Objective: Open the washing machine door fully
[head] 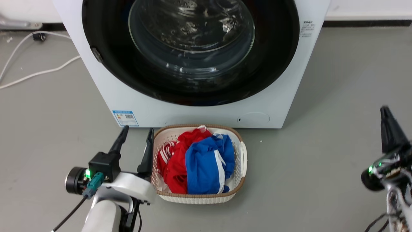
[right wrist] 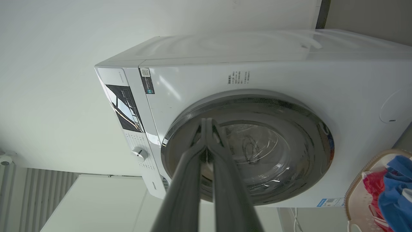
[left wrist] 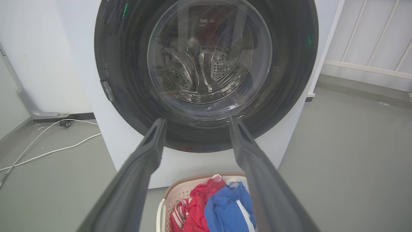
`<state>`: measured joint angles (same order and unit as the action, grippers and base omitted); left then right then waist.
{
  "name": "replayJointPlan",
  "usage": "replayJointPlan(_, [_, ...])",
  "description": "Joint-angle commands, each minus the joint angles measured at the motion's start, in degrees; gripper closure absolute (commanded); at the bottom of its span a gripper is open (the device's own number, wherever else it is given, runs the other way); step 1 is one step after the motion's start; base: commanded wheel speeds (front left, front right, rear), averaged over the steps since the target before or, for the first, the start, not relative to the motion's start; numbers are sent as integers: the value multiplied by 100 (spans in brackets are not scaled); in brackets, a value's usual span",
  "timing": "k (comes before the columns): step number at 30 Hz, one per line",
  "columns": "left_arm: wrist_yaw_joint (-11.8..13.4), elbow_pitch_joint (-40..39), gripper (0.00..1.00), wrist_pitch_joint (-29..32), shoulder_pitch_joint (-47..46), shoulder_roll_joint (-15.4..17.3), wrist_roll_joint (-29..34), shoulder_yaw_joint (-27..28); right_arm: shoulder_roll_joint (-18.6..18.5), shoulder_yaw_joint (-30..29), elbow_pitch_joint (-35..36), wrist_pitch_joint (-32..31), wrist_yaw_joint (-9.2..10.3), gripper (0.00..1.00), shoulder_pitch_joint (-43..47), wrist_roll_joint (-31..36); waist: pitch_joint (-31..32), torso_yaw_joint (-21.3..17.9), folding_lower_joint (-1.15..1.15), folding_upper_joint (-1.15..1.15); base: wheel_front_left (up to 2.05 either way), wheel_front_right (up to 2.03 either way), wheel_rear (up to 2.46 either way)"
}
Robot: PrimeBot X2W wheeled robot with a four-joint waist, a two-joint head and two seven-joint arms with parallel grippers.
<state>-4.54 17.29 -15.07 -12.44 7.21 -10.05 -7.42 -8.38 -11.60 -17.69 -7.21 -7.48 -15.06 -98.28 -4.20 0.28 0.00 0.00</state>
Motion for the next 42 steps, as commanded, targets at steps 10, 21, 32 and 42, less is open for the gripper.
replayJointPlan(10, [15,-390,0,-14,-586,-66,74,-70,-1189,782,-1956,-863,-3,100,-2207,-637,-900,262,0,0,0,0,0])
replayJointPlan(21, [1,-854,0,-14,-1039,-213,186,-241,-1724,2244,-4028,-1578,-3,100,-5351,-165,-1773,586,0,0,0,0,0])
replayJointPlan(32, [63,-1010,0,-14,-1207,-343,146,-378,-1478,2805,-5069,-1808,-3,100,-6889,258,-2179,743,0,0,0,0,0])
replayJointPlan(42, [97,-1041,0,-14,-1289,-402,139,-524,-1441,2878,-5388,-2017,-3,100,-7177,302,-2348,822,0,0,0,0,0])
